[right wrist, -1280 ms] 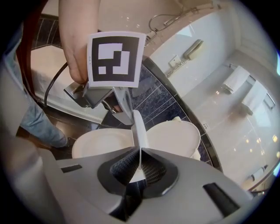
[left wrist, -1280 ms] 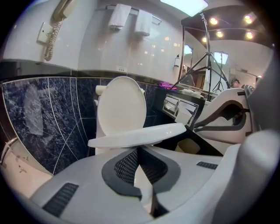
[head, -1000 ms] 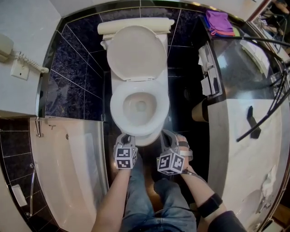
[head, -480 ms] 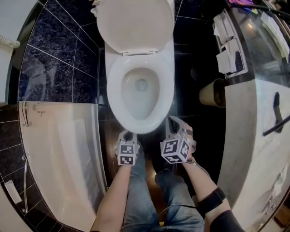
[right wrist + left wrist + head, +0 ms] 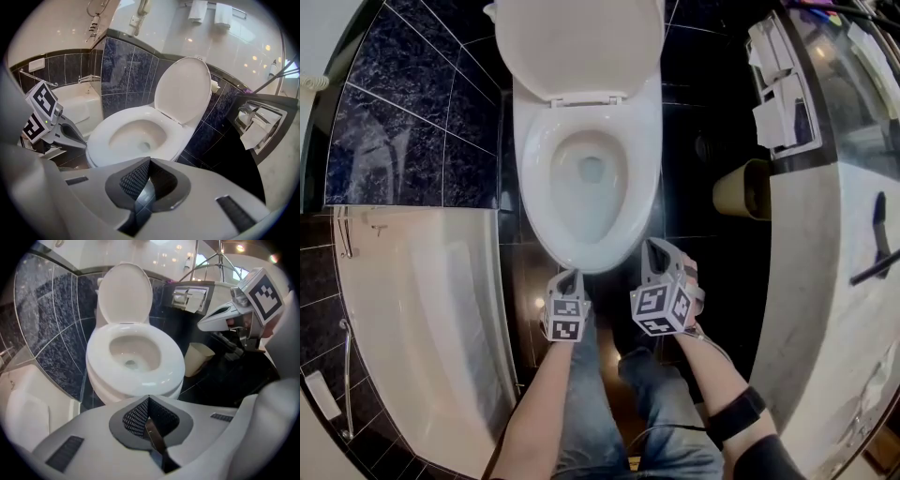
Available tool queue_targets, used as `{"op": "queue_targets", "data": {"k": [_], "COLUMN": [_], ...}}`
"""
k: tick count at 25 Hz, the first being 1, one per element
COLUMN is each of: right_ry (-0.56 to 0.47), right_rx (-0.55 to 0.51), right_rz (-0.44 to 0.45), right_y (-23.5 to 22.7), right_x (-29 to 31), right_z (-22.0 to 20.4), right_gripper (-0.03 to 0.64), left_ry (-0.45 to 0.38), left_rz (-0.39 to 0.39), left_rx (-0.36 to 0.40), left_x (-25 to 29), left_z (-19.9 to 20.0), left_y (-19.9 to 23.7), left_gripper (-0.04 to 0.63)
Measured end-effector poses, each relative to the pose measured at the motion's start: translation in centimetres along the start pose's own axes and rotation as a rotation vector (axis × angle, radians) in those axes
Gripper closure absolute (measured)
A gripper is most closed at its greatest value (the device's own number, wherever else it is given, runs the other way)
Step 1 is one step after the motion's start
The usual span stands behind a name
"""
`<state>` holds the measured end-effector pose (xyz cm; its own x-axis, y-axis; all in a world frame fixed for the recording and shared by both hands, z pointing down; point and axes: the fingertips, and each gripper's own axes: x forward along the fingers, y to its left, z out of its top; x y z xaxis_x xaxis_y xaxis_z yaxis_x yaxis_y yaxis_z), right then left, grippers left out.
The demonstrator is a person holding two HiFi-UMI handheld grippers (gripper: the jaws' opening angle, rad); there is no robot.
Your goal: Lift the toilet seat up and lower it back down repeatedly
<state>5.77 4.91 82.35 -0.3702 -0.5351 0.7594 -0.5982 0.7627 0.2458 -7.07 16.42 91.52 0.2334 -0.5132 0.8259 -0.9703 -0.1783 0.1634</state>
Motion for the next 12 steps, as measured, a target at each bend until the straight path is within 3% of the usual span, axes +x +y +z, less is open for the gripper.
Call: {"op": "queue_targets", "data": {"k": [7,12], "right_ry": [-0.002,-0.019], "right_rx": [0.019,0.052], "right_rz": [0.0,0.016], "right_y": [-0.6,-1.6], "right_x": [-1.3,-6.0], "right_z": [1.3,5.1], "right_gripper": [0.6,0.6], "left_ry": [-0.044,-0.091], "left_rz": [0.0,-0.001], "left_rx": [-0.006,-0.015], "left_x": [-2.1,-8.3], "left_z": [3.3,8.5], "left_y": [-0.3,-1.3], "left_gripper": [0.606,0.606]}}
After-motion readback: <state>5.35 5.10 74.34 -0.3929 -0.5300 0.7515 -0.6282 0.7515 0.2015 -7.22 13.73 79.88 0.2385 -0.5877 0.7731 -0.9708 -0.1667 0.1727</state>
